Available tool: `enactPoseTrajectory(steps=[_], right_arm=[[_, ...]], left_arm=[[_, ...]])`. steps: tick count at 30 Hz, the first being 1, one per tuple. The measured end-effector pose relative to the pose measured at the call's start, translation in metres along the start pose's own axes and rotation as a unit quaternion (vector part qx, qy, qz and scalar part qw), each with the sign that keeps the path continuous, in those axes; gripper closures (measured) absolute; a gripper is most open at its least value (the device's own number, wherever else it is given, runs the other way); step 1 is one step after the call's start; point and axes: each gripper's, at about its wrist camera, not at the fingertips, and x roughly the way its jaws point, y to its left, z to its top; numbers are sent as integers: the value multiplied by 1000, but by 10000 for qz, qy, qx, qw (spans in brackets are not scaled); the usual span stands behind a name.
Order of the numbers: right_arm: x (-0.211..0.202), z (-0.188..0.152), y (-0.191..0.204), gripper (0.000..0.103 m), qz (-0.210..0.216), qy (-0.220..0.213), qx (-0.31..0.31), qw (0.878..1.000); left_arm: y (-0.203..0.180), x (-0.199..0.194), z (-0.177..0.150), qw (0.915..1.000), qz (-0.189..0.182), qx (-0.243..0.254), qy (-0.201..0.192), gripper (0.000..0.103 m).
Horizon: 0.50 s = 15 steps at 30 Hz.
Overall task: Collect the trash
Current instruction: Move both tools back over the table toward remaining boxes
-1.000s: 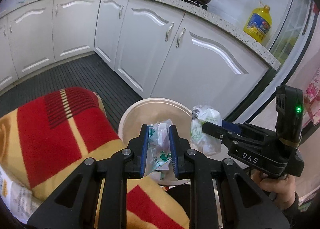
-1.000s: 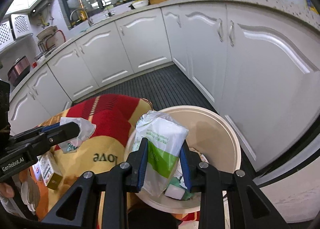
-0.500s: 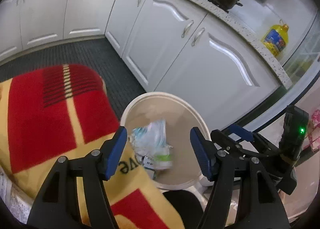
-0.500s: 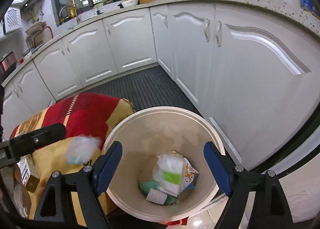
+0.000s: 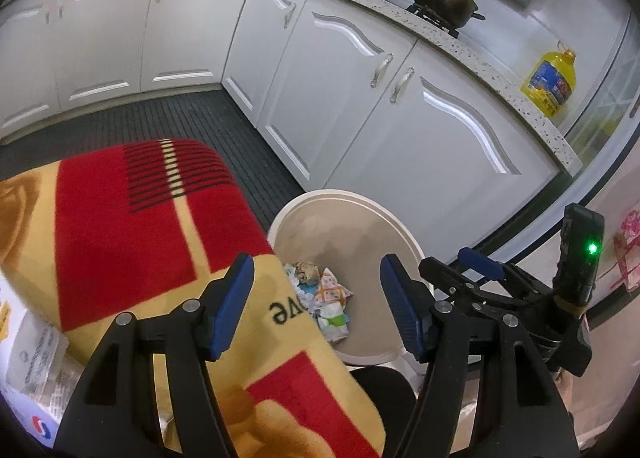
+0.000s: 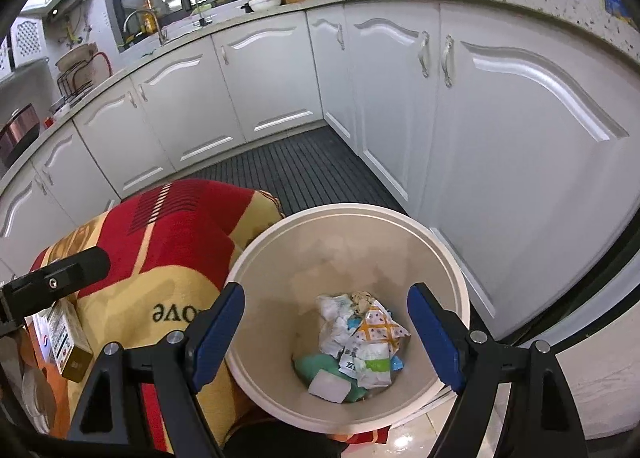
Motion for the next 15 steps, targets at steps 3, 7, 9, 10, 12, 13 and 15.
enactPoseTrajectory(steps=[3, 7, 9, 10, 12, 13, 15], right_arm=[[-2, 0, 7, 21, 17, -19, -29, 10000], [-8, 0, 15, 21, 45, -70, -85, 9999], [-10, 0, 20, 21, 90, -91, -98, 9999], [-12, 1, 23, 21, 126, -103, -101, 9998], [-13, 1, 28, 21, 190, -134, -114, 9997], [-15, 2, 32, 21, 220, -150, -123, 9996], [-17, 3, 42, 20, 311, -175, -167, 9992]], left_arm=[[1, -7, -3, 9998, 142, 91, -66, 39], [6, -23, -7, 9995, 222, 118, -214, 39], [9, -31, -8, 9991, 294, 111, -270, 39], [11, -36, -9, 9989, 332, 110, -316, 39], [14, -46, -10, 9980, 466, 138, -411, 39], [16, -52, -11, 9972, 556, 157, -475, 39], [21, -62, -13, 9959, 681, 164, -575, 39]])
